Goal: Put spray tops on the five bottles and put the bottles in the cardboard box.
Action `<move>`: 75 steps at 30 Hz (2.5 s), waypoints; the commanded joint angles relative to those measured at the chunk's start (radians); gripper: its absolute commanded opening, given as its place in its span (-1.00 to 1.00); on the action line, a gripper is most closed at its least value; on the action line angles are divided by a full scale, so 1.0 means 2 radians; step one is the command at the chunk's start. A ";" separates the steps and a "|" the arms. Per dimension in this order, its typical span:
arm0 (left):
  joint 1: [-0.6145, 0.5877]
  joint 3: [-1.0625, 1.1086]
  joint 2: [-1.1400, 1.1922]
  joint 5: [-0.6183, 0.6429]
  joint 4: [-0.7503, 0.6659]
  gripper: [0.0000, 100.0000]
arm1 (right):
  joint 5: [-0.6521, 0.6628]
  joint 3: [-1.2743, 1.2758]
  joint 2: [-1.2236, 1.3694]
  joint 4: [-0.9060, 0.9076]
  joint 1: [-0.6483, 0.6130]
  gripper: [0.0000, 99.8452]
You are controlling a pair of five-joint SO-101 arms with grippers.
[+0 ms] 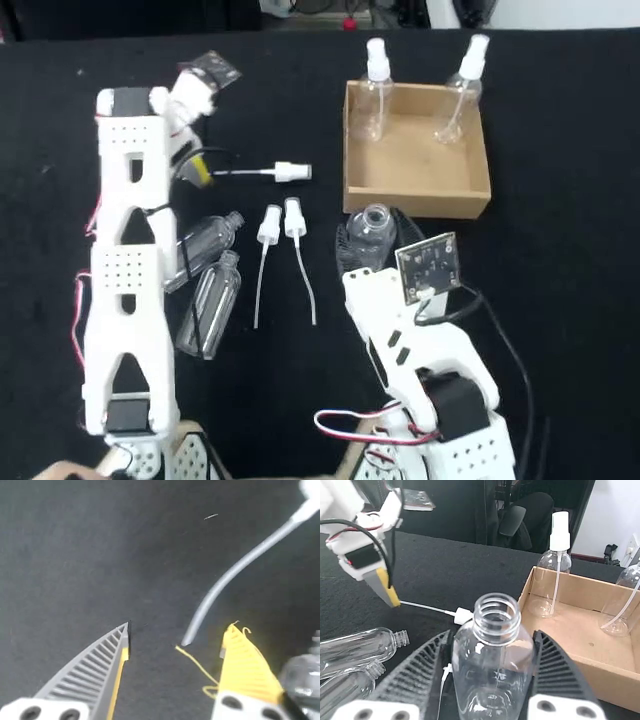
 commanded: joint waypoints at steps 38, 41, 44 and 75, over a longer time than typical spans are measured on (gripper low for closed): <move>0.014 0.004 -0.002 0.338 0.039 -0.48 | -0.002 -0.004 0.005 0.003 -0.005 -0.62; 0.012 0.008 -0.001 0.216 0.038 -0.48 | -0.002 -0.004 0.005 0.003 -0.005 -0.62; 0.010 0.006 -0.001 0.094 0.039 -0.49 | -0.002 -0.004 0.005 0.003 -0.005 -0.62; 0.011 0.060 -0.001 -0.151 0.003 -0.51 | -0.001 -0.003 0.005 0.003 -0.005 -0.62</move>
